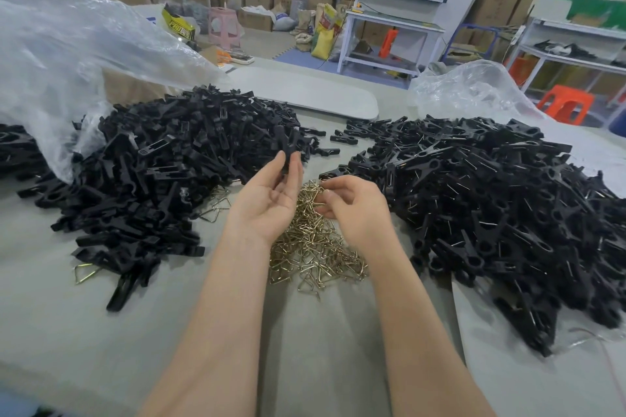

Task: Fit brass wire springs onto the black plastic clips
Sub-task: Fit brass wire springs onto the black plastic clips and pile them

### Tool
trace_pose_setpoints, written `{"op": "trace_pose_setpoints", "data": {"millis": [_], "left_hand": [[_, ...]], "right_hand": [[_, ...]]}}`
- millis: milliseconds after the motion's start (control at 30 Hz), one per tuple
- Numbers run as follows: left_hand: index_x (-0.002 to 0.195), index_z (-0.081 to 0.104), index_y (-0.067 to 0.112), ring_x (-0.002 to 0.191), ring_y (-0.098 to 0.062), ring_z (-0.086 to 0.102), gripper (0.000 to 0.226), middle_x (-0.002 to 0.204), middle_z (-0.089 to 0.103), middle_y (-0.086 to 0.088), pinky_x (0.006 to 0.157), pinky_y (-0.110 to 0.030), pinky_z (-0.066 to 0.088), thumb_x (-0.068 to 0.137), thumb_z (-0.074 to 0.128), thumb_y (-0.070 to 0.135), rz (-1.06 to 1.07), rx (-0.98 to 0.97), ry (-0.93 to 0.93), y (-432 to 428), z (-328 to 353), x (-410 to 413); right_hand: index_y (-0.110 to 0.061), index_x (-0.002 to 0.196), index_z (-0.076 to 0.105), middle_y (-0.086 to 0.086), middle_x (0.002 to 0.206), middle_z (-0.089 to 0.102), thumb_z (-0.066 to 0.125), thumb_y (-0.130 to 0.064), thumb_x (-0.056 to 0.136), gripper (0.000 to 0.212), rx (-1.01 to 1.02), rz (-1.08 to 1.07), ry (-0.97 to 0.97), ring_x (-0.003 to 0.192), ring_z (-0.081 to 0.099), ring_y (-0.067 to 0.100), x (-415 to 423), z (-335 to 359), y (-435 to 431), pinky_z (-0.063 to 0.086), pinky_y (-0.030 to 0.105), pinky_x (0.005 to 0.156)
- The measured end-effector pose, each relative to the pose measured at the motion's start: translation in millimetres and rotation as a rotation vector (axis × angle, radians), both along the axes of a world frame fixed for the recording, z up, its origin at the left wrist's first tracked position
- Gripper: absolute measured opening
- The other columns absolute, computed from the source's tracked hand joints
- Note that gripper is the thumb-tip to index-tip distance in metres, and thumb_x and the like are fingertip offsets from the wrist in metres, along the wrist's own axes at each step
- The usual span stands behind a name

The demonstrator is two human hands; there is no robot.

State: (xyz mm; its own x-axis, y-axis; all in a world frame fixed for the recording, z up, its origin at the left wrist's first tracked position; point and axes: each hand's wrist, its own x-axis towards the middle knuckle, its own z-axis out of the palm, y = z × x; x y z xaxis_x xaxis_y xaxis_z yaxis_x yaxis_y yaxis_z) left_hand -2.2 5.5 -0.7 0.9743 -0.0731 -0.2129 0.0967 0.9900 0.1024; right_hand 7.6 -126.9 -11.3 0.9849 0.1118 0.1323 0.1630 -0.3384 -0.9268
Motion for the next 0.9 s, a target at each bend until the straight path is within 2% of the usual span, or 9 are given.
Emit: {"op": "trace_pose_setpoints", "data": {"millis": [167,300,400,533,600,700,767,833,900], "left_hand": [[0.110,0.058,-0.002,0.099,-0.019,0.062,0.037,0.097,0.063,-0.012,0.081,-0.030,0.057,0.075,0.065,0.006,-0.025,0.125,-0.005,0.2,-3.3,1.9],[0.092,0.060,0.002,0.081,-0.012,0.055,0.016,0.086,0.060,-0.007,0.075,-0.025,0.049,0.083,0.065,0.014,-0.020,0.277,0.056,0.1,-7.1,3.0],[0.088,0.060,0.002,0.071,-0.009,0.051,0.013,0.084,0.057,-0.007,0.070,-0.023,0.049,0.087,0.064,0.014,-0.005,0.261,0.081,0.1,-6.8,4.3],[0.089,0.060,0.002,0.079,-0.012,0.061,0.004,0.083,0.059,-0.009,0.079,-0.024,0.057,0.086,0.062,0.005,0.050,0.268,0.049,-1.7,-3.0,4.3],[0.089,0.060,0.001,0.084,-0.015,0.062,0.002,0.085,0.060,-0.010,0.083,-0.029,0.056,0.087,0.060,0.002,0.048,0.282,0.025,-2.4,-1.6,3.5],[0.089,0.060,0.008,0.084,-0.011,0.059,0.003,0.086,0.061,-0.003,0.081,-0.025,0.052,0.087,0.062,0.009,0.018,0.433,0.021,-2.6,-3.2,2.9],[0.092,0.059,0.011,0.075,-0.007,0.054,0.011,0.080,0.058,0.001,0.069,-0.020,0.047,0.085,0.067,0.016,0.042,0.560,0.056,-3.3,-3.9,3.5],[0.094,0.059,0.013,0.066,-0.005,0.051,0.013,0.074,0.055,0.003,0.061,-0.016,0.046,0.084,0.068,0.015,0.094,0.663,0.069,-5.3,-3.4,3.9],[0.093,0.060,0.014,0.066,-0.005,0.053,0.012,0.074,0.057,0.003,0.065,-0.016,0.048,0.084,0.068,0.010,0.158,0.814,0.050,-8.1,-3.9,4.7]], "right_hand": [[-0.019,0.089,0.059,0.010,0.093,0.066,0.055,0.000,0.092,0.019,0.154,-0.023,0.032,0.069,0.069,0.012,0.1,2.6,-3.0,0.059,0.029,0.071],[-0.029,0.107,0.067,-0.010,0.089,0.065,0.054,-0.010,0.093,0.027,-0.086,-0.045,-0.075,0.067,0.058,0.006,1.1,0.1,-6.6,0.050,0.016,0.062],[-0.020,0.106,0.070,-0.005,0.086,0.067,0.051,-0.007,0.094,0.026,-0.090,-0.055,-0.042,0.063,0.060,0.007,2.3,-0.8,-3.3,0.054,0.023,0.065],[-0.013,0.096,0.062,0.002,0.089,0.063,0.054,-0.003,0.093,0.014,0.022,-0.088,-0.021,0.060,0.066,0.003,1.3,0.2,-1.5,0.058,0.021,0.064],[-0.018,0.090,0.059,-0.002,0.085,0.063,0.058,-0.007,0.092,0.011,-0.041,-0.125,-0.089,0.059,0.064,-0.001,1.2,-1.3,-2.1,0.056,0.019,0.067],[-0.026,0.086,0.060,-0.016,0.077,0.060,0.063,-0.018,0.089,0.009,-0.211,-0.156,-0.192,0.070,0.056,-0.004,0.1,-1.3,-1.8,0.040,0.005,0.065],[-0.026,0.085,0.060,-0.015,0.079,0.059,0.064,-0.018,0.089,0.010,-0.184,-0.152,-0.210,0.074,0.055,0.000,-0.1,-1.0,-1.0,0.040,0.008,0.068],[-0.024,0.085,0.058,-0.008,0.082,0.061,0.063,-0.013,0.089,0.013,-0.086,-0.141,-0.162,0.075,0.062,0.010,0.4,-0.1,0.3,0.051,0.022,0.074],[-0.021,0.089,0.058,-0.002,0.086,0.063,0.059,-0.008,0.091,0.014,0.014,-0.124,-0.102,0.070,0.067,0.010,0.2,0.7,1.3,0.057,0.028,0.072]]}}
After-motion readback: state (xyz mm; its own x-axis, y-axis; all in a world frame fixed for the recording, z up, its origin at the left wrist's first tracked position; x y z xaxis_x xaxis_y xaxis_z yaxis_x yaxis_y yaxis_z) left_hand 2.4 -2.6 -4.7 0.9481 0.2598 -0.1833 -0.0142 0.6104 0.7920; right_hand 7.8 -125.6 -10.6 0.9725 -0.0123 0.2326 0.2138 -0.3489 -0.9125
